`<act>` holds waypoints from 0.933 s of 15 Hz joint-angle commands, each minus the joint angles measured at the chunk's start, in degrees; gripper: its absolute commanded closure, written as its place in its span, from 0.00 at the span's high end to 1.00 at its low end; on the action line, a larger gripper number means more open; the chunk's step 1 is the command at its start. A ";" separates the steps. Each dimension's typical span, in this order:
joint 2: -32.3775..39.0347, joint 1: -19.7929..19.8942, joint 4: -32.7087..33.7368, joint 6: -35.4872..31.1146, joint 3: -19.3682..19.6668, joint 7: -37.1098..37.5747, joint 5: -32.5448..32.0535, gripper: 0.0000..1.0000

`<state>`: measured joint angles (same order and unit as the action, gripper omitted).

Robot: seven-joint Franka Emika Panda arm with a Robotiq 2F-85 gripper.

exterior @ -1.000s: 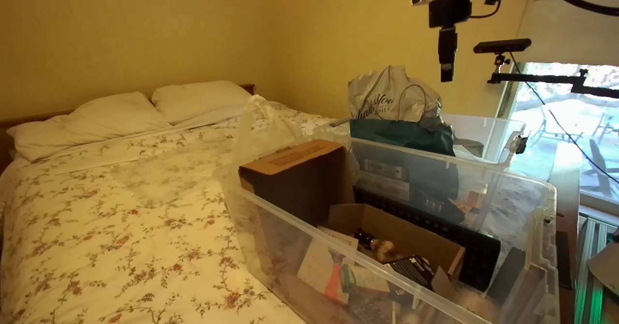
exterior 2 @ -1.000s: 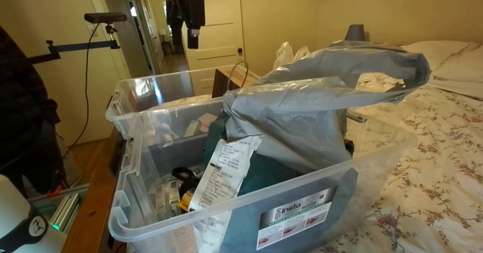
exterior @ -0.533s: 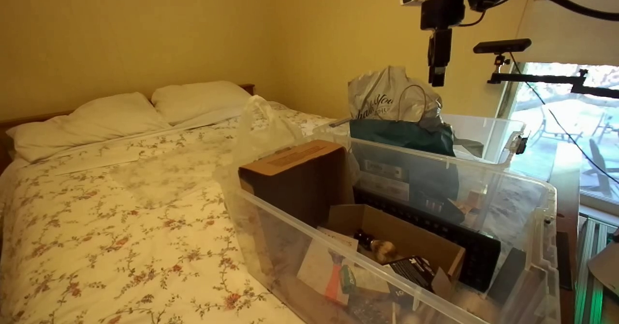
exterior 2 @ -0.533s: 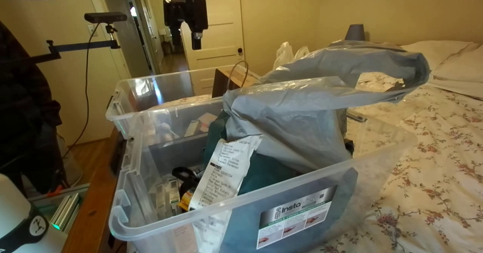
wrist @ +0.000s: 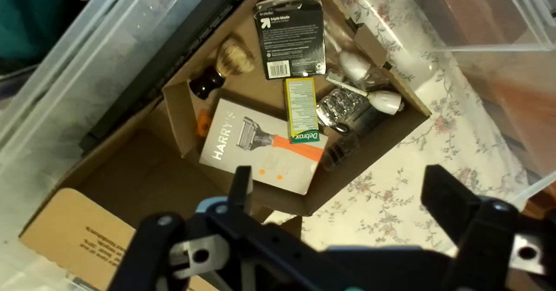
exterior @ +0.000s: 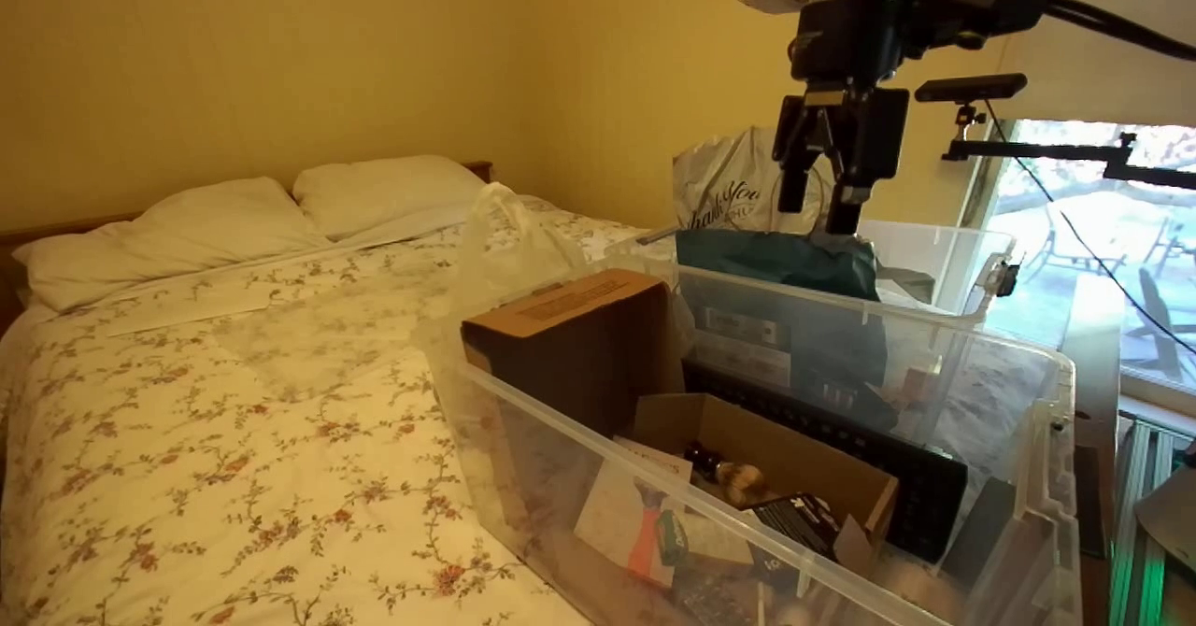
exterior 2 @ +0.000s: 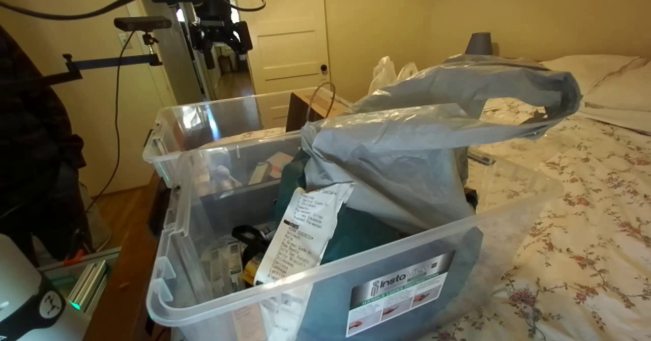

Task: Pick up the white and green box from the container on the left and put it in the container on the right.

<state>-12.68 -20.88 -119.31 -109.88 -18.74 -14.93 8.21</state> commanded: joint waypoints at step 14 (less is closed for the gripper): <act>16.84 0.11 -9.26 -20.95 0.77 -23.03 15.32 1.00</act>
<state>-1.77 -21.11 -126.12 -123.25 -17.52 -33.71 19.11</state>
